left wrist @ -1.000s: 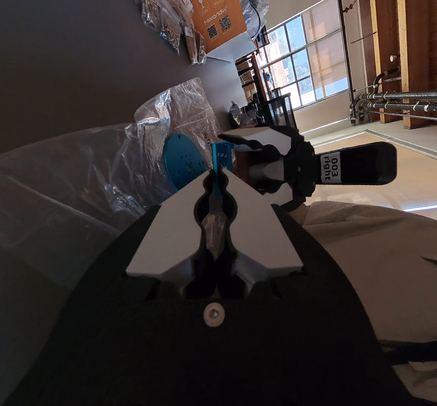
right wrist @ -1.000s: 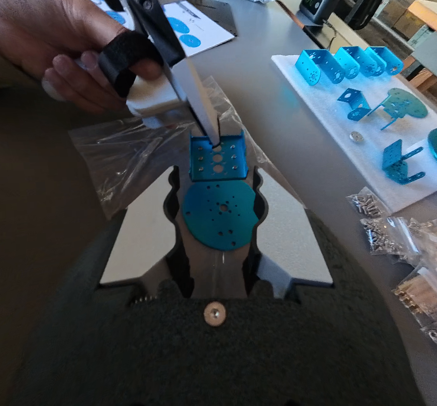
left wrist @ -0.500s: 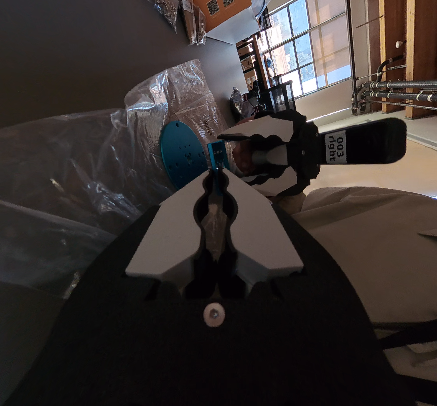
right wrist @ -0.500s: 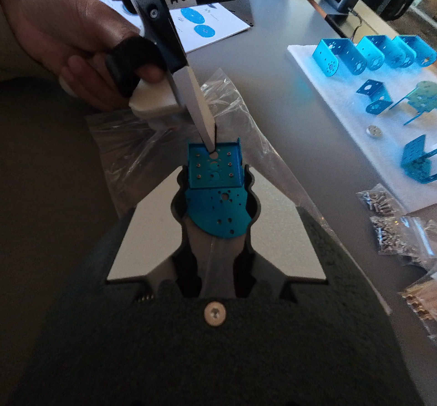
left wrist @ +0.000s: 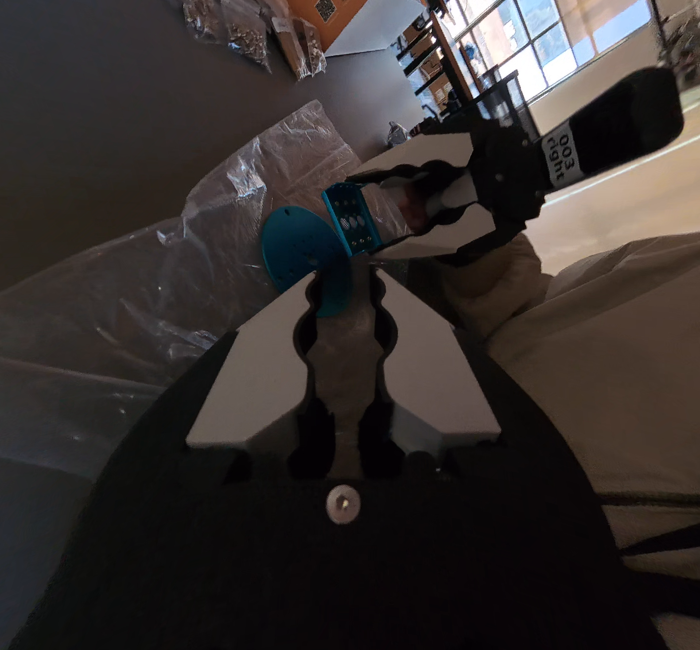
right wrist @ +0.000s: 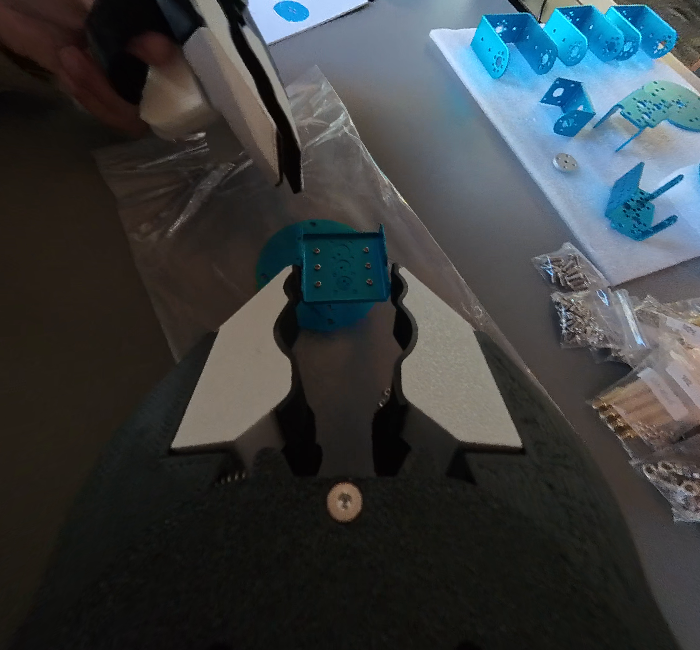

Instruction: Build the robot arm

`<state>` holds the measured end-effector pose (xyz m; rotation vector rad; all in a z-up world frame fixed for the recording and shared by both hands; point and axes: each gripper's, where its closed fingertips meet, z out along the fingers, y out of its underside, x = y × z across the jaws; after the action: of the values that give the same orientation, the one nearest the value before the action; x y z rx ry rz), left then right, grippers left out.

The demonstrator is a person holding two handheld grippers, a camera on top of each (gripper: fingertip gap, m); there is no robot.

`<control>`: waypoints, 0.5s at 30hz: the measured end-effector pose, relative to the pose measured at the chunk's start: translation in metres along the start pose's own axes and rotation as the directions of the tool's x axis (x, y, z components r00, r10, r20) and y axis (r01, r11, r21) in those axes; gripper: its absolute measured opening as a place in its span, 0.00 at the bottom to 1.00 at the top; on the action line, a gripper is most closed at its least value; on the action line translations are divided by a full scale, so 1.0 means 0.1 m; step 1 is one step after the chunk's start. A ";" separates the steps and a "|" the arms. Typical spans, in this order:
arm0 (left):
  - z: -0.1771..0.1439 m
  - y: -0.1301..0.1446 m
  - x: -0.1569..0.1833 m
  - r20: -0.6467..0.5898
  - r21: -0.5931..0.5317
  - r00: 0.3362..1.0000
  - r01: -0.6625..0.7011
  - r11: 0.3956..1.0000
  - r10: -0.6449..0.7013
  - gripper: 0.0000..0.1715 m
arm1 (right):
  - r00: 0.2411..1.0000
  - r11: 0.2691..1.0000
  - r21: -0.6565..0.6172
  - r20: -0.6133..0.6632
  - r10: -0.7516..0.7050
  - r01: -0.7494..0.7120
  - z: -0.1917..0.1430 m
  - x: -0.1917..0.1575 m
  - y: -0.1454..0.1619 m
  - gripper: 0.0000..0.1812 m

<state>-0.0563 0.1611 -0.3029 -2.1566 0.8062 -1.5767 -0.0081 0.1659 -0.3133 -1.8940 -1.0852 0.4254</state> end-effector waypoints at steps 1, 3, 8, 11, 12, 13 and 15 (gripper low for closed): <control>-0.01 0.00 0.00 0.012 -0.004 0.999 -0.034 0.999 0.034 0.14 | 1.000 1.000 -0.003 -0.002 0.005 -0.005 -0.02 0.02 0.01 0.26; -0.02 -0.01 0.00 0.039 -0.007 0.996 -0.085 0.996 0.086 0.14 | 1.000 1.000 -0.001 -0.020 0.015 -0.015 -0.08 0.07 0.03 0.26; 0.00 0.02 0.00 0.063 -0.044 0.987 -0.144 0.989 0.147 0.17 | 0.999 1.000 0.006 0.034 0.014 -0.015 -0.15 -0.01 0.02 0.26; 0.01 0.02 0.04 0.021 -0.041 0.996 -0.087 0.995 0.088 0.17 | 0.998 1.000 0.013 0.066 -0.012 0.011 -0.12 -0.13 -0.03 0.26; 0.01 0.02 0.05 0.003 -0.036 0.999 -0.053 0.998 0.053 0.17 | 0.997 1.000 0.014 0.077 -0.022 0.021 -0.10 -0.18 -0.04 0.26; 0.02 0.03 0.05 -0.014 -0.037 1.000 -0.011 0.999 0.011 0.17 | 0.996 0.999 0.020 0.086 -0.034 0.033 -0.08 -0.23 -0.07 0.26; 0.02 0.09 0.09 -0.066 -0.062 0.993 0.089 0.994 -0.094 0.16 | 0.993 0.998 0.026 0.103 -0.054 0.051 -0.05 -0.31 -0.11 0.26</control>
<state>-0.0546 0.1485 -0.3015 -2.2205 0.7950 -1.7014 -0.0279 0.1401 -0.3059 -1.8356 -1.1901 0.5089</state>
